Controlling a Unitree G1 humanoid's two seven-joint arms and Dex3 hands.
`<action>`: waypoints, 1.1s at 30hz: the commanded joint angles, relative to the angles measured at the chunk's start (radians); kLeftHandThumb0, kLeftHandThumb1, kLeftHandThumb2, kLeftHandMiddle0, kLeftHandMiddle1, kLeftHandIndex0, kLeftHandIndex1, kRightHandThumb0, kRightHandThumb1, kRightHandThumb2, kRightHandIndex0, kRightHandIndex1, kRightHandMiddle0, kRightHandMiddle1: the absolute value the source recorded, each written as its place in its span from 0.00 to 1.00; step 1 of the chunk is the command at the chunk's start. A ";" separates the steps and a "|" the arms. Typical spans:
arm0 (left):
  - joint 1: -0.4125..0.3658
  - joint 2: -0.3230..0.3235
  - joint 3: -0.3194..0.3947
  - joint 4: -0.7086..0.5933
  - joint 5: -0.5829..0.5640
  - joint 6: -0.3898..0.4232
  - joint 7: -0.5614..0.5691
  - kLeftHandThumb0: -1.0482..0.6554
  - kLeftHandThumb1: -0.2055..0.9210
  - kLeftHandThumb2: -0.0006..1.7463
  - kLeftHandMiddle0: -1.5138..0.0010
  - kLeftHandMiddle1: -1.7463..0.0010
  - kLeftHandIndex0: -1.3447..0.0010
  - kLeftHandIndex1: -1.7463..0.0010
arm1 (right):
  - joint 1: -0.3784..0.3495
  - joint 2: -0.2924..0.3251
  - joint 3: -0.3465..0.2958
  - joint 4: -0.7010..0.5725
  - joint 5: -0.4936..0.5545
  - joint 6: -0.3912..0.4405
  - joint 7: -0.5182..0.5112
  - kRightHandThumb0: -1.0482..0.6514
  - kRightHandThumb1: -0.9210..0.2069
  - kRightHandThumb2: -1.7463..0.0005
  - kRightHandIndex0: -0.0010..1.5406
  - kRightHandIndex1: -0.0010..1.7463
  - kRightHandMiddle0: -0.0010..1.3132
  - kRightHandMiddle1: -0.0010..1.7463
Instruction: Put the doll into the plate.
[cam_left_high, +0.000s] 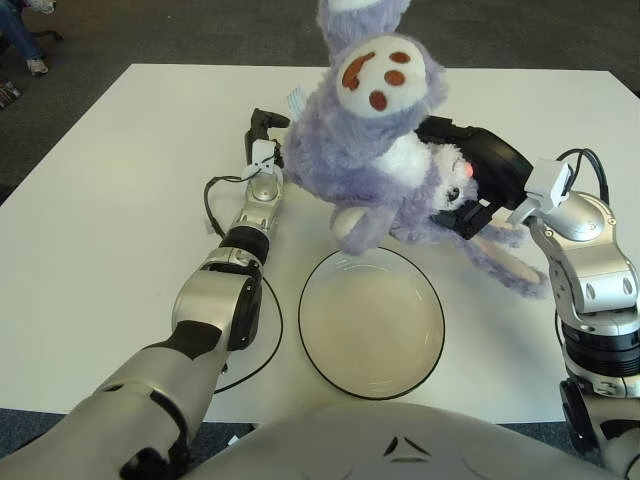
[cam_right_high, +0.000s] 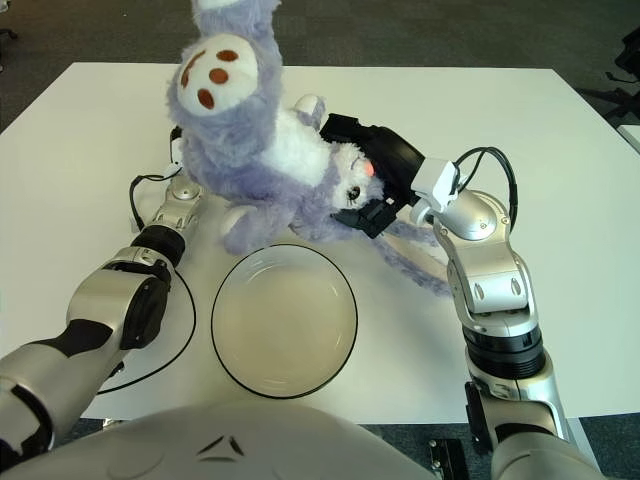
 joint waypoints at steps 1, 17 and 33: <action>-0.021 0.000 -0.001 0.005 0.005 0.002 0.010 0.39 0.78 0.50 0.32 0.00 0.74 0.00 | 0.017 -0.018 -0.006 -0.026 0.029 -0.018 0.018 0.93 0.67 0.14 0.48 1.00 0.69 1.00; -0.026 0.002 -0.009 0.009 0.012 0.006 0.010 0.39 0.79 0.49 0.34 0.00 0.74 0.00 | 0.045 -0.052 0.000 -0.069 0.061 -0.001 0.049 0.93 0.68 0.14 0.48 1.00 0.69 1.00; -0.030 0.002 -0.005 0.007 0.005 0.013 0.005 0.39 0.81 0.46 0.33 0.00 0.76 0.00 | 0.042 -0.069 -0.012 -0.090 0.116 0.047 0.058 0.93 0.68 0.13 0.48 1.00 0.68 1.00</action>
